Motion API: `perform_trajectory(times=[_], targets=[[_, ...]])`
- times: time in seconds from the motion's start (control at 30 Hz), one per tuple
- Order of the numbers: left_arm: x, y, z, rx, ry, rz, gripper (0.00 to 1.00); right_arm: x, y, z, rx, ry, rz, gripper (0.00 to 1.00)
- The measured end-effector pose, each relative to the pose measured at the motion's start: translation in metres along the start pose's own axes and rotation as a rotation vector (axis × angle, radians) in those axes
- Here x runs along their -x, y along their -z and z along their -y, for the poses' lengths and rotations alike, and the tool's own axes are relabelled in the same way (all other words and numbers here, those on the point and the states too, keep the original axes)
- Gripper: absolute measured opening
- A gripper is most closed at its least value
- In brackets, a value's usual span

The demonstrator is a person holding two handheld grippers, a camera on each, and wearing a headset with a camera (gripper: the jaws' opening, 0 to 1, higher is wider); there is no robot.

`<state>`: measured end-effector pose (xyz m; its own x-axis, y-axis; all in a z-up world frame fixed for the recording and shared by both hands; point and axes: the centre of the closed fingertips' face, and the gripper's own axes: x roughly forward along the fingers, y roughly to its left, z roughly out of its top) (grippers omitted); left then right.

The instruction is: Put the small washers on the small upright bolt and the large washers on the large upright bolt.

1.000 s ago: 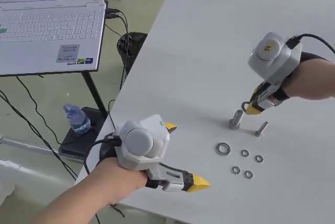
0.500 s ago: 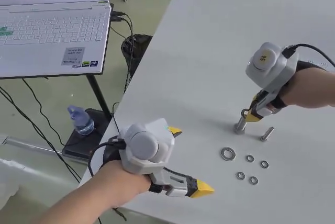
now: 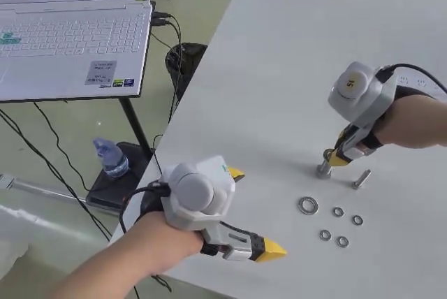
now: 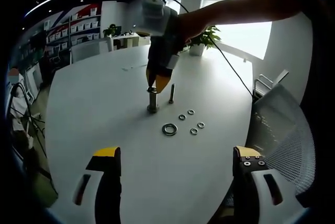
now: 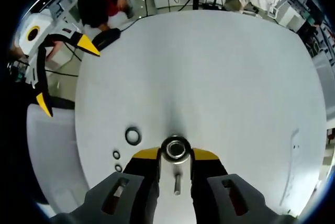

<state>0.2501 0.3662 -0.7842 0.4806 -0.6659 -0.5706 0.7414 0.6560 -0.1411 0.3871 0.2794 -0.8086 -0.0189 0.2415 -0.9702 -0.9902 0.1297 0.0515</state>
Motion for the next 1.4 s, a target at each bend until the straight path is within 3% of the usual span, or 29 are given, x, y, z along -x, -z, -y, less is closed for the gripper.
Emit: perform_trajectory(times=[1.4], targets=[[0.000, 0.002, -0.003, 0.019, 0.007, 0.008, 0.87, -0.038, 0.009, 0.004, 0.015, 0.040, -0.070, 0.22]])
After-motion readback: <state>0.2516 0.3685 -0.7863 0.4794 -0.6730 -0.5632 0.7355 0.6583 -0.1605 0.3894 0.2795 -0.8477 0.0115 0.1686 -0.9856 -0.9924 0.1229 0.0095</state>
